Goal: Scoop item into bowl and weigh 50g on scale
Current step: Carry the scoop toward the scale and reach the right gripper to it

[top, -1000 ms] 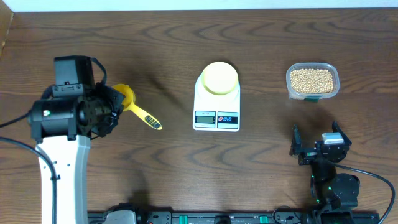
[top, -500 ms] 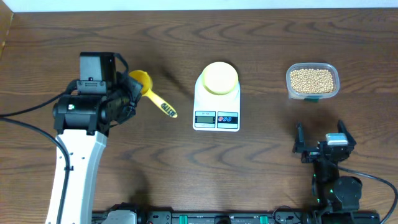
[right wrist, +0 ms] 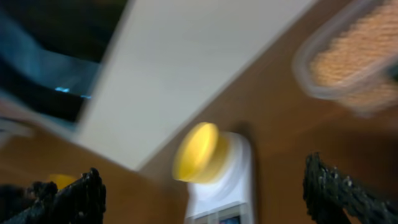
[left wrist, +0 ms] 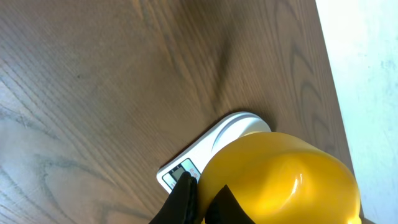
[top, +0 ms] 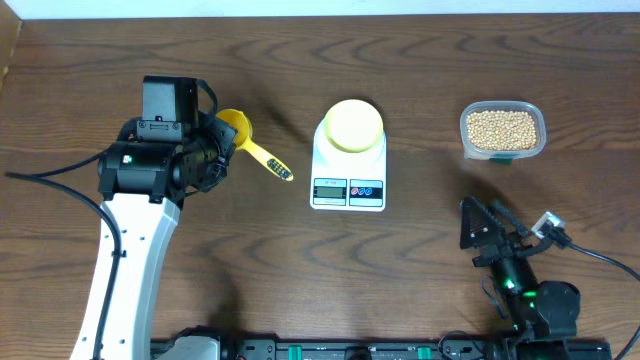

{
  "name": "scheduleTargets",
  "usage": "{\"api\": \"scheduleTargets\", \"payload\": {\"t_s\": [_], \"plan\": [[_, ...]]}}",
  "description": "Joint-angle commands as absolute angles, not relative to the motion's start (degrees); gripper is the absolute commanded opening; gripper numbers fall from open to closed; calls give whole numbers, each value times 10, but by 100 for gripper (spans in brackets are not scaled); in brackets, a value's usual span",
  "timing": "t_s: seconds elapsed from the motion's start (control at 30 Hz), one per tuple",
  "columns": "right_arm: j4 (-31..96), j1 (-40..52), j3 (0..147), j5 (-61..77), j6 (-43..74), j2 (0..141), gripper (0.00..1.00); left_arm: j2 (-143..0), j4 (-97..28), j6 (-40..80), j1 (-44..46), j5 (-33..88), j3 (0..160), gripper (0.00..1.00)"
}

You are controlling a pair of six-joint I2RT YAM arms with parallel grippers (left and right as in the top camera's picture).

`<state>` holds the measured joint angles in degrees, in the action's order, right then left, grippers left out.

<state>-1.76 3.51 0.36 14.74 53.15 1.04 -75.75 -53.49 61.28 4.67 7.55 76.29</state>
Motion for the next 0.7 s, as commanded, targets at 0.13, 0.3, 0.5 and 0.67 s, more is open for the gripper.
{"api": "scheduleTargets", "payload": {"t_s": [0.13,0.3,0.5,0.67], "plan": [[-98,37,46,258,609,70,99,-760,-537,616,49,72,761,7],[-98,37,148,355,568,212,99,-760,-536,626,49,72,761,7],[-52,38,334,496,488,404,99,-760,-534,681,49,72,761,8],[49,69,488,534,428,541,99,-760,-535,745,49,72,761,7]]}}
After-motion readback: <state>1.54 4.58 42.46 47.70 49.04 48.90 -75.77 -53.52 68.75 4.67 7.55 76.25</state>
